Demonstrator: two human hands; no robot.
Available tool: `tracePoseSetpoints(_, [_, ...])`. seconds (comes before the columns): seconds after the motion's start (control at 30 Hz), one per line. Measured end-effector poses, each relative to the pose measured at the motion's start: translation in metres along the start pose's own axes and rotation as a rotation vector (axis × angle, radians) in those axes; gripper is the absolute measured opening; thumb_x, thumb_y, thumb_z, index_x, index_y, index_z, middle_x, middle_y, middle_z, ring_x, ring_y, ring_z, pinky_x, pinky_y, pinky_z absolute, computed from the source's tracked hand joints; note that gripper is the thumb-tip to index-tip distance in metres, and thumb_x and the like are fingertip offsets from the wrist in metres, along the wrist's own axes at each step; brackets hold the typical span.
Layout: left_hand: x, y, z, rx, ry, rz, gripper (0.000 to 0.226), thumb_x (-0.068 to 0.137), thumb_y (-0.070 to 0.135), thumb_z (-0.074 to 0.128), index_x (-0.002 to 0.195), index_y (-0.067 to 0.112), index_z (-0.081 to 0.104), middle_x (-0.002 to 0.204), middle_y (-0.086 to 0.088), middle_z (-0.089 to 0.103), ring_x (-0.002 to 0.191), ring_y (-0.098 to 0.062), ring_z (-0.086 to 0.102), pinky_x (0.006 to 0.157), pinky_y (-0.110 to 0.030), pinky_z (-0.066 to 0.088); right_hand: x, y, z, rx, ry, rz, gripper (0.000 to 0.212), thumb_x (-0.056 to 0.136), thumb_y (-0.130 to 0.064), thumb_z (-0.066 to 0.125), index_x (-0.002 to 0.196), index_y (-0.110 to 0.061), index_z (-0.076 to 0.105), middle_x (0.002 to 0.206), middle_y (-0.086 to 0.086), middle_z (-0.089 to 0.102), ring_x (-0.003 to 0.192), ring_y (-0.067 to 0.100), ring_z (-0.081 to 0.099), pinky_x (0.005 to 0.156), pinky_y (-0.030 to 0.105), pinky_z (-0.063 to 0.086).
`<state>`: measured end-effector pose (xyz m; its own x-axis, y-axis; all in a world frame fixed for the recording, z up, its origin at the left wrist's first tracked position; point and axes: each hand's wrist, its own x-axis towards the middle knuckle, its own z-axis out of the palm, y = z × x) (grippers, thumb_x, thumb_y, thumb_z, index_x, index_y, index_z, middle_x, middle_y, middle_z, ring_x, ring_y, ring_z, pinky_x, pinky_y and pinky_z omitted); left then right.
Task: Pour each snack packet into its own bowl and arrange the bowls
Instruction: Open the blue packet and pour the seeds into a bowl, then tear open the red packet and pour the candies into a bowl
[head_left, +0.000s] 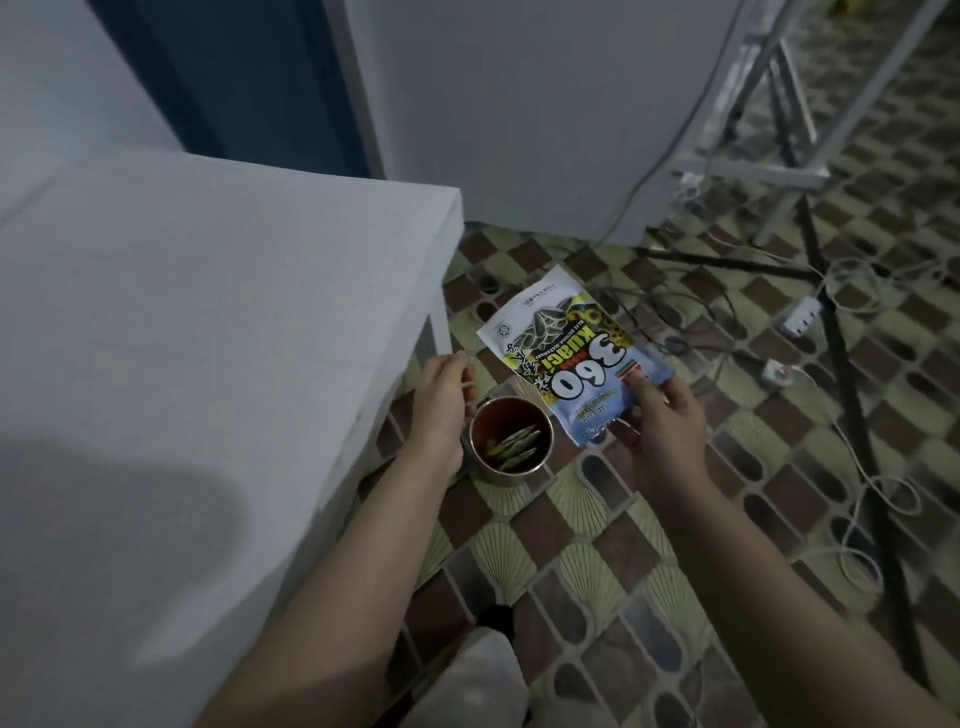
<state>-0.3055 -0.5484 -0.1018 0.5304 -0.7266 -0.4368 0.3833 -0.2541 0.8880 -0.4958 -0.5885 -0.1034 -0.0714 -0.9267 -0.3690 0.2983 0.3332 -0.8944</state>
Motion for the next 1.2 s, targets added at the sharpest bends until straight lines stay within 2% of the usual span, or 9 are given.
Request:
tracePoseSetpoints(0.2, [0.082,-0.067,0.03,0.185,0.032,-0.192,0.015,0.1,0.026,0.046,0.091,0.02,0.056,0.075,0.002,0.05,0.063,-0.01,0.045,0.055,-0.023,0.038,0.088,0.061,-0.03,-0.166,0.174,0.126,0.023,0.1,-0.015,0.056,0.119,-0.004,0.063,0.104,0.014,0.071,0.088,0.028,0.07,0.056,0.028,0.058])
tracePoseSetpoints(0.37, [0.157,-0.164,0.043,0.248,0.084,-0.287,0.026,0.1,0.025,0.045,0.12,0.012,0.055,0.077,0.003,0.051,0.061,-0.008,0.046,0.051,-0.019,0.04,0.174,0.16,-0.058,-0.377,0.247,0.218,0.015,0.095,-0.008,0.06,0.107,0.001,0.065,0.087,0.012,0.068,0.069,0.02,0.066,0.046,0.024,0.056])
tracePoseSetpoints(0.47, [0.208,-0.237,0.04,0.266,0.106,-0.271,0.032,0.101,0.026,0.044,0.13,0.014,0.051,0.082,0.003,0.053,0.067,-0.007,0.05,0.051,-0.017,0.041,0.234,0.246,-0.066,-0.429,0.217,0.284,0.012,0.092,-0.01,0.062,0.1,-0.004,0.068,0.088,0.014,0.071,0.073,0.027,0.071,0.058,0.035,0.061])
tracePoseSetpoints(0.57, [0.258,-0.307,0.03,0.303,0.153,-0.283,0.027,0.101,0.026,0.044,0.123,0.014,0.054,0.092,-0.001,0.056,0.072,-0.01,0.051,0.055,-0.022,0.041,0.291,0.338,-0.064,-0.516,0.174,0.311,0.016,0.084,-0.022,0.064,0.095,-0.012,0.069,0.093,0.014,0.071,0.085,0.035,0.072,0.071,0.048,0.062])
tracePoseSetpoints(0.7, [0.318,-0.381,0.015,0.36,0.164,-0.294,0.018,0.101,0.029,0.046,0.112,0.018,0.056,0.095,-0.001,0.058,0.075,-0.012,0.054,0.057,-0.024,0.044,0.341,0.419,-0.044,-0.588,0.129,0.298,0.02,0.093,-0.026,0.063,0.106,-0.011,0.066,0.095,0.008,0.065,0.088,0.025,0.065,0.068,0.029,0.055])
tracePoseSetpoints(0.77, [0.333,-0.395,0.012,0.36,0.151,-0.288,0.016,0.101,0.029,0.047,0.11,0.021,0.056,0.096,0.002,0.061,0.081,-0.012,0.058,0.062,-0.024,0.044,0.356,0.443,-0.038,-0.546,0.09,0.335,0.03,0.092,-0.035,0.064,0.111,-0.011,0.067,0.096,0.008,0.068,0.095,0.028,0.069,0.075,0.036,0.059])
tracePoseSetpoints(0.93, [0.316,-0.368,0.022,0.333,0.081,-0.27,0.011,0.101,0.029,0.047,0.107,0.026,0.056,0.103,0.003,0.067,0.096,-0.015,0.065,0.076,-0.029,0.05,0.333,0.412,-0.026,-0.334,0.093,0.374,0.037,0.099,-0.023,0.055,0.132,-0.005,0.054,0.094,0.012,0.072,0.084,0.024,0.074,0.074,0.039,0.063])
tracePoseSetpoints(1.03, [0.28,-0.317,0.041,0.315,0.065,-0.202,0.013,0.101,0.031,0.045,0.109,0.027,0.055,0.105,0.004,0.068,0.095,-0.013,0.066,0.084,-0.033,0.051,0.303,0.35,-0.014,-0.362,0.111,0.256,0.027,0.1,-0.025,0.052,0.119,-0.008,0.061,0.091,0.009,0.073,0.077,0.023,0.074,0.071,0.044,0.063])
tracePoseSetpoints(1.2, [0.198,-0.194,0.072,0.261,0.056,0.011,0.017,0.102,0.033,0.043,0.102,0.026,0.057,0.095,0.011,0.067,0.087,-0.009,0.066,0.078,-0.03,0.049,0.23,0.205,0.022,-0.427,0.054,-0.042,0.021,0.097,-0.032,0.049,0.085,-0.03,0.065,0.083,-0.001,0.073,0.079,0.021,0.071,0.076,0.054,0.059])
